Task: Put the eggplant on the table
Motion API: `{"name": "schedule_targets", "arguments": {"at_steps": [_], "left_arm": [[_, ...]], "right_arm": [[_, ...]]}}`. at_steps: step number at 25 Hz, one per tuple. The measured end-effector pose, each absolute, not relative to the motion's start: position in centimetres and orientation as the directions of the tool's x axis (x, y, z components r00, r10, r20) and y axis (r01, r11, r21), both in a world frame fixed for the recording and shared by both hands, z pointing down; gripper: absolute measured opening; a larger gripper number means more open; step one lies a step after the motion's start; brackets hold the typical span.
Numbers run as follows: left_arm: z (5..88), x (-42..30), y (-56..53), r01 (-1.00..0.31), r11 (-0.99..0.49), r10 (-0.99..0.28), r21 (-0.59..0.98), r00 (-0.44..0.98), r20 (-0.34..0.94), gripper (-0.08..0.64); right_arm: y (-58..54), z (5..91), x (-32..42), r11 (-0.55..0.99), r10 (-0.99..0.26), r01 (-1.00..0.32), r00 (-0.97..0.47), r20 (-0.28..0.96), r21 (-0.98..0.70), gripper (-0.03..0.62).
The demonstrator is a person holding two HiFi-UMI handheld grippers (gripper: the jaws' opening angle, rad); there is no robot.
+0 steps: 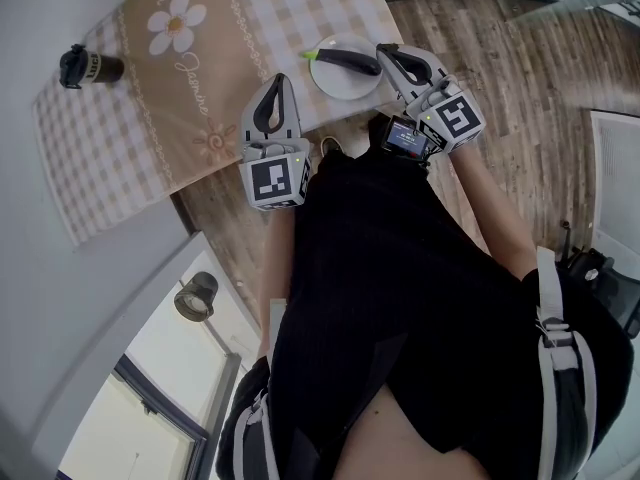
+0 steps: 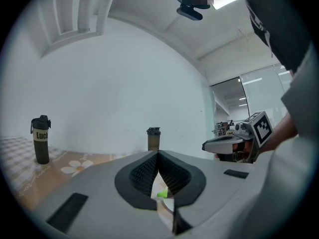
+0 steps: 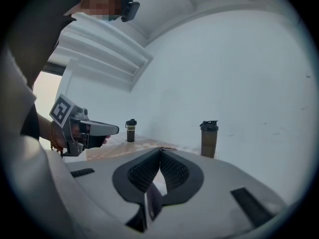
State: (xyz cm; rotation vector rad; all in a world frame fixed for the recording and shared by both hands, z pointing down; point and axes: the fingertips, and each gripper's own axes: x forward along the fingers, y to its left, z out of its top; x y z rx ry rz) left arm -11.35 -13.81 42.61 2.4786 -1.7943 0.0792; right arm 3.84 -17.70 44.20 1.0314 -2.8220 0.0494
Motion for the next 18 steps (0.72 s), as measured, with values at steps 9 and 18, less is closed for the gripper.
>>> {"name": "schedule_targets", "arguments": {"at_steps": [9,18], "left_arm": [[42.57,-11.27,-13.64,-0.951,-0.309,-0.946,0.025,0.310,0.097,0.002],[42.81,-11.38,-13.73,-0.951,-0.307,-0.946,0.035,0.309,0.096,0.002]], "right_arm": [[-17.58,44.49,3.91,0.765,-0.639,-0.644,-0.755,0.147,0.014,0.006],[-17.74,44.75,3.75,0.769,-0.633,-0.639,-0.758,0.159,0.017,0.006]]}}
